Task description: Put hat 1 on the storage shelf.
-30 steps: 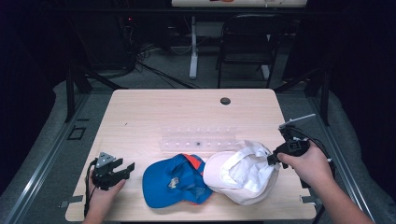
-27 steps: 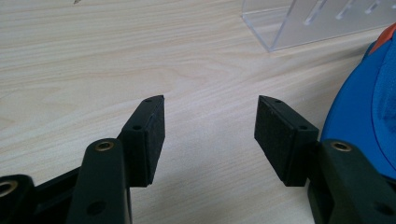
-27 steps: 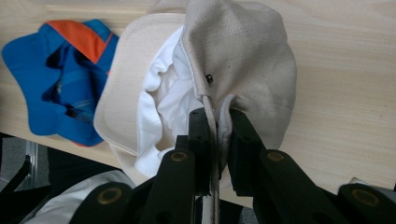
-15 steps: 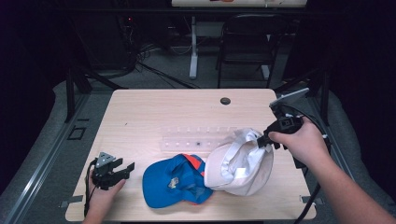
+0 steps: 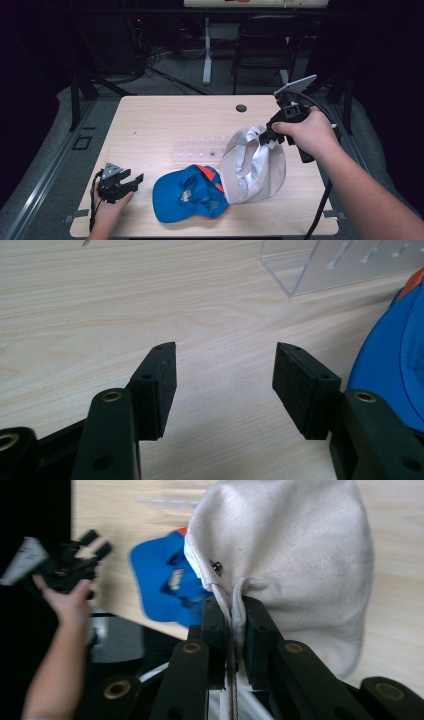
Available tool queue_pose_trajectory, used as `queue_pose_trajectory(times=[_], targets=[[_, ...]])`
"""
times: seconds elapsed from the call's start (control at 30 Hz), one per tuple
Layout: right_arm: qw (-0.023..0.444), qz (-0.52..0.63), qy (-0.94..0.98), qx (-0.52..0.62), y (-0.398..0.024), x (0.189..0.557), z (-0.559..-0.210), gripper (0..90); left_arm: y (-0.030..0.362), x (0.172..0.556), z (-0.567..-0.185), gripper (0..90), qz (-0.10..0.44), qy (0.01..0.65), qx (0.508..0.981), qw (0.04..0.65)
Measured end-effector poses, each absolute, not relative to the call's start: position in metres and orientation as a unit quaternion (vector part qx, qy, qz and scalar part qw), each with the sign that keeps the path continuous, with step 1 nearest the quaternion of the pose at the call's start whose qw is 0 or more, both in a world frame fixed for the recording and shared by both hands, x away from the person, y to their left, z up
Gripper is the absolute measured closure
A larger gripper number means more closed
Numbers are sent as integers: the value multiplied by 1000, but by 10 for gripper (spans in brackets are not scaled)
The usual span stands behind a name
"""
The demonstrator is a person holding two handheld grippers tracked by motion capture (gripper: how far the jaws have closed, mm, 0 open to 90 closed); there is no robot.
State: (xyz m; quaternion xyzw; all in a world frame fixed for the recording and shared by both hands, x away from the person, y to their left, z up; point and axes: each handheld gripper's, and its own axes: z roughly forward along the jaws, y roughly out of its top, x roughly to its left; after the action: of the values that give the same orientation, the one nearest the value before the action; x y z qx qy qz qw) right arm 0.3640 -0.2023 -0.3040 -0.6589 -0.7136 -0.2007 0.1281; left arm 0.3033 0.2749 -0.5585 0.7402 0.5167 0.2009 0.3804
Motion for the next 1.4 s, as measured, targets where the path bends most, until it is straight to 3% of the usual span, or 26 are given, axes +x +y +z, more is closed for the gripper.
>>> queue_pose_trajectory(times=[0.27, 0.77, 1.07, 1.4], targets=[[227, -262, -667, -659, -224, 366, -310, 820, 275, 304, -559, 432, 201, 517, 741, 379], [345, -437, -557, -616, -251, 365, -327, 819, 274, 304, -559, 432, 202, 517, 741, 377], [375, -497, -511, -593, -234, 381, -332, 819, 274, 304, -559, 432, 202, 517, 741, 378], [369, -517, -487, -599, -205, 410, -328, 819, 273, 305, -560, 432, 200, 516, 741, 379]])
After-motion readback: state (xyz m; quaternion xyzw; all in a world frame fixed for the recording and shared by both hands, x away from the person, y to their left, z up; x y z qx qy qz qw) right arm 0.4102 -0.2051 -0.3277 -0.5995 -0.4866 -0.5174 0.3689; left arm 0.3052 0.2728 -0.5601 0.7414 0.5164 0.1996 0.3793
